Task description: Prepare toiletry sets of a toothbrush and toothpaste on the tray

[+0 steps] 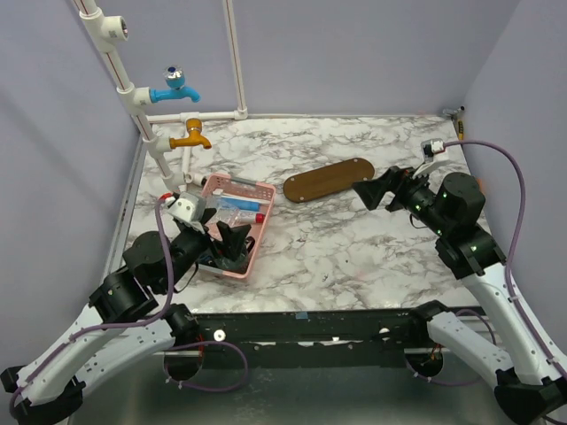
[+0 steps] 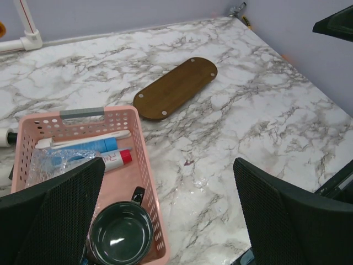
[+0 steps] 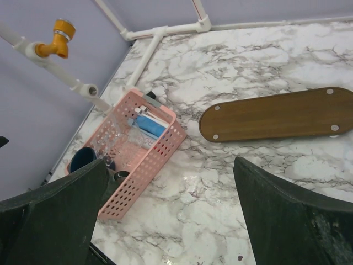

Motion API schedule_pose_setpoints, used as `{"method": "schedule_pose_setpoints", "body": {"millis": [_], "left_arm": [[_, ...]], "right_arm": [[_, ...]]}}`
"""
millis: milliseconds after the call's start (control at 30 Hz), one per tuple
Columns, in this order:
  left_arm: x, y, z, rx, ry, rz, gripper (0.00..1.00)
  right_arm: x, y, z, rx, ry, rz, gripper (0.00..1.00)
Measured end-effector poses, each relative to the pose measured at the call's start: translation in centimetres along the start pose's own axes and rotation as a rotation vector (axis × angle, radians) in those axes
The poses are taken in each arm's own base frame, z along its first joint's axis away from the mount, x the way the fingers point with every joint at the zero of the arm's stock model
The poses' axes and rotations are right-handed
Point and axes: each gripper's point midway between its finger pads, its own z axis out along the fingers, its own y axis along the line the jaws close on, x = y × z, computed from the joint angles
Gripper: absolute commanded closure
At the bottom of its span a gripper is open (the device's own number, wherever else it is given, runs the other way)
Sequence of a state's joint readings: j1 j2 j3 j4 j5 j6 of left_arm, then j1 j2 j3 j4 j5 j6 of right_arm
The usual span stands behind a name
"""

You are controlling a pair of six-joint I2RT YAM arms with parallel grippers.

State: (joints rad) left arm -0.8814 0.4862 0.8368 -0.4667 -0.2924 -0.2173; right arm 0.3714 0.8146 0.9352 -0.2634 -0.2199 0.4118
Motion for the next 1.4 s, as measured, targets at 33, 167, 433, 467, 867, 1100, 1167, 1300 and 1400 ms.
{"method": "schedule_pose_setpoints", "body": {"millis": [33, 167, 433, 467, 867, 1100, 1167, 1300, 1400], "left_arm": [[-0.2, 0.1, -0.2, 0.0, -0.011, -0.001, 0.01], [-0.6, 0.6, -0.7, -0.014, -0.047, -0.005, 0.01], [-0.5, 1.3, -0.8, -0.052, -0.051, -0.006, 0.01], [-0.5, 1.3, -0.8, -0.055, -0.052, -0.008, 0.01], [1.6, 2.5, -1.3, -0.15, 0.027, -0.146, 0.01], [3.4, 3.2, -2.5, -0.241, 0.124, -0.304, 0.02], [4.1, 3.5, -2.9, -0.286, 0.158, -0.364, 0.02], [5.9, 3.9, -3.9, -0.369, 0.216, -0.497, 0.03], [7.3, 4.3, -4.8, -0.432, 0.258, -0.583, 0.05]], "right_arm": [[-0.3, 0.1, -0.2, -0.001, -0.012, 0.0, 0.0], [-0.9, 0.2, -0.7, 0.005, -0.037, -0.001, 0.0], [-0.6, 0.1, -0.5, 0.008, -0.026, -0.007, 0.0], [-0.5, 0.0, -0.4, 0.008, -0.021, -0.01, 0.0], [1.6, -0.6, 1.5, -0.004, 0.071, -0.009, 0.05], [4.9, -1.2, 3.6, -0.017, 0.19, 0.024, 0.08], [5.5, -1.0, 3.9, -0.021, 0.21, 0.026, 0.08], [8.1, 0.7, 5.0, -0.031, 0.271, -0.006, 0.08], [10.3, 1.4, 5.8, -0.018, 0.325, -0.03, 0.08]]}}
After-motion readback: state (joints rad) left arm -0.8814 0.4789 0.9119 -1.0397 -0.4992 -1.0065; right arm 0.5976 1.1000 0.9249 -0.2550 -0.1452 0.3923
